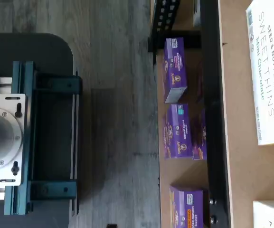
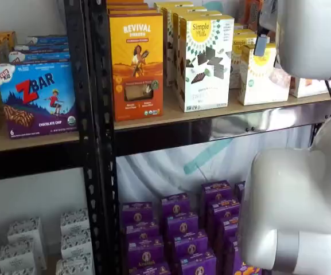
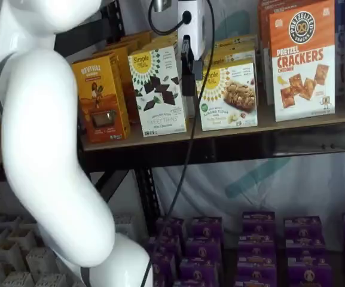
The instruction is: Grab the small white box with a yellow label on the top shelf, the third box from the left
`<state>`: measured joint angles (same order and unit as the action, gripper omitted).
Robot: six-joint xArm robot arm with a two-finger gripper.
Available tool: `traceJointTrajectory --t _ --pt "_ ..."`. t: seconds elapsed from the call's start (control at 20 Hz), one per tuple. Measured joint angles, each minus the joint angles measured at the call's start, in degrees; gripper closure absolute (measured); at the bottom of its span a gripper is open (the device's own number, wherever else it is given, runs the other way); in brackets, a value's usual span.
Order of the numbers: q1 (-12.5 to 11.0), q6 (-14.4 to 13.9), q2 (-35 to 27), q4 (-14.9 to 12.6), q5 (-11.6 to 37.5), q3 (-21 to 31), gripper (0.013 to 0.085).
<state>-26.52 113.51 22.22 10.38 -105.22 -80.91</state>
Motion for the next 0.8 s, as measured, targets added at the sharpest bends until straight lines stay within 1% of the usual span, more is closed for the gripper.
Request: traceJointTrajectory --t 0.1,0.2,0.5,0.6,0.8 --pt "0.72 -0.25 0.4 -1.33 1.21 0.56 0.013" --pt "1.11 -0.46 0.42 -1.98 1.74 0.7 0.013" --pt "1.6 -0.84 0.4 -2.25 2.82 1.01 0.013" --pt "1.78 -0.99 -0.58 -2.49 1.5 -0.17 0.013" --pt "1.4 -1.0 -2.12 -1.54 -0.4 -2.31 0.013"
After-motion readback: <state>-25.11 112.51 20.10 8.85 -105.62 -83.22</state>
